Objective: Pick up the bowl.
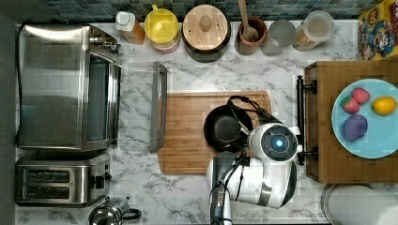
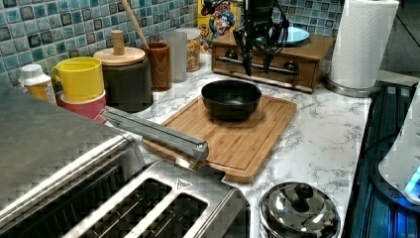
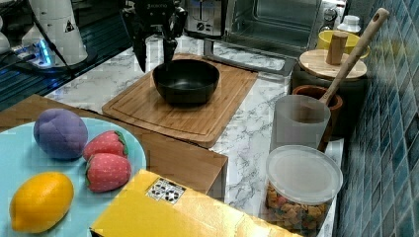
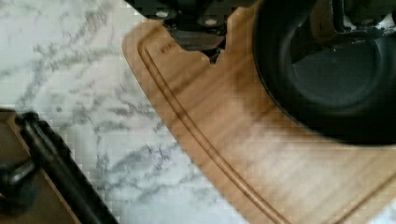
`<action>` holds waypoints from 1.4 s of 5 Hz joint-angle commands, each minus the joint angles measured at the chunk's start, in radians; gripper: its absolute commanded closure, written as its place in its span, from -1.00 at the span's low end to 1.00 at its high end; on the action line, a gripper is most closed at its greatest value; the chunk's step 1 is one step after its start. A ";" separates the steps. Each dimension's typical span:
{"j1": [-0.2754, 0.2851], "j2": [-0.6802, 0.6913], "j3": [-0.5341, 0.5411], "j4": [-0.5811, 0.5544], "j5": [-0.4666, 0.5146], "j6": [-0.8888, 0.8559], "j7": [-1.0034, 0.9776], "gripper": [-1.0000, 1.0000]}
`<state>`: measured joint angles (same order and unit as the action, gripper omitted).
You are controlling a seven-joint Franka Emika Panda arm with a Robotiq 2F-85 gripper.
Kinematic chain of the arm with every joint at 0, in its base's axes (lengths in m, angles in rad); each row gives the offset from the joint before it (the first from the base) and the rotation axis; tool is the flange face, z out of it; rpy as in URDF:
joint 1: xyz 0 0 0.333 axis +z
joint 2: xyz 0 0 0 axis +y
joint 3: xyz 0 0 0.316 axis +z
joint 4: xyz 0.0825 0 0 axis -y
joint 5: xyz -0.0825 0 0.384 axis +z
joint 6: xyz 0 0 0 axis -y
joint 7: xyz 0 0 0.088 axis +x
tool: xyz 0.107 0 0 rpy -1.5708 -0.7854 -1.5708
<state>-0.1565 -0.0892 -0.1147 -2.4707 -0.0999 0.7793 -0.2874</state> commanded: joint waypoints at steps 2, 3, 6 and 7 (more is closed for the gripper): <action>0.008 0.080 -0.005 -0.035 0.051 0.049 0.053 0.00; 0.006 0.098 -0.008 -0.032 0.039 0.062 0.050 0.00; -0.001 0.111 -0.006 -0.050 0.098 0.118 0.021 1.00; 0.007 0.105 -0.006 -0.047 0.099 0.110 0.024 1.00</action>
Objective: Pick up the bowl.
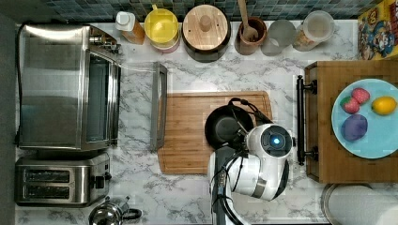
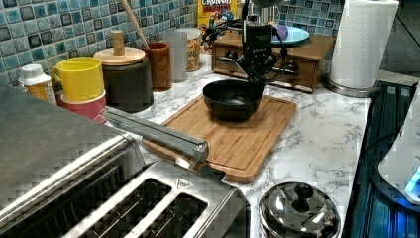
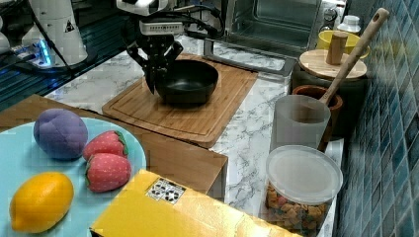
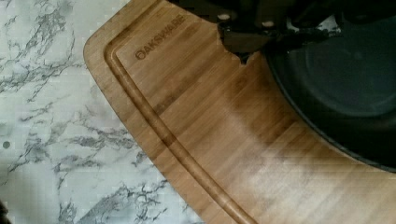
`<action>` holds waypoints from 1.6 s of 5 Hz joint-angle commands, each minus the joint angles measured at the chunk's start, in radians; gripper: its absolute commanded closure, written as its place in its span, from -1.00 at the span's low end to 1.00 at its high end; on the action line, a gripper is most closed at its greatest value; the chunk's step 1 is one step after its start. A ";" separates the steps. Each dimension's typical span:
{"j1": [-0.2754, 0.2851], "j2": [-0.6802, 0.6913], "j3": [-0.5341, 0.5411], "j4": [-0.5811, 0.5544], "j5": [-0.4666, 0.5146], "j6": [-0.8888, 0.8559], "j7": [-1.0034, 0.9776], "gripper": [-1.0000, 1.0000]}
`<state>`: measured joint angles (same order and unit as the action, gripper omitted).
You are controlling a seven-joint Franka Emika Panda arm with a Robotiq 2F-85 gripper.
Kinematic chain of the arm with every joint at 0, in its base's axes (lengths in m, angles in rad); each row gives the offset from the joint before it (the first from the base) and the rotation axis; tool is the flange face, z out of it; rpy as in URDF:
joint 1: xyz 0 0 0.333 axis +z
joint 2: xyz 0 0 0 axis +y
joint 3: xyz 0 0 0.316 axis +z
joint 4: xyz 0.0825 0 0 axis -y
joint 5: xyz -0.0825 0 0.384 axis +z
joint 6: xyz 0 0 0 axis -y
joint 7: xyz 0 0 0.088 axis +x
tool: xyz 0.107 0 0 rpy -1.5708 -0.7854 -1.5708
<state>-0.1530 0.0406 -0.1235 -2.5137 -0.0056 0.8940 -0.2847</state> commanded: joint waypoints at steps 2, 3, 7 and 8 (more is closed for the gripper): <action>0.027 -0.102 0.032 0.099 -0.050 -0.070 0.097 1.00; 0.036 -0.142 0.071 0.224 -0.017 -0.129 0.087 1.00; 0.123 -0.172 0.192 0.549 0.037 -0.480 -0.179 1.00; 0.118 -0.191 0.206 0.536 0.030 -0.482 -0.183 1.00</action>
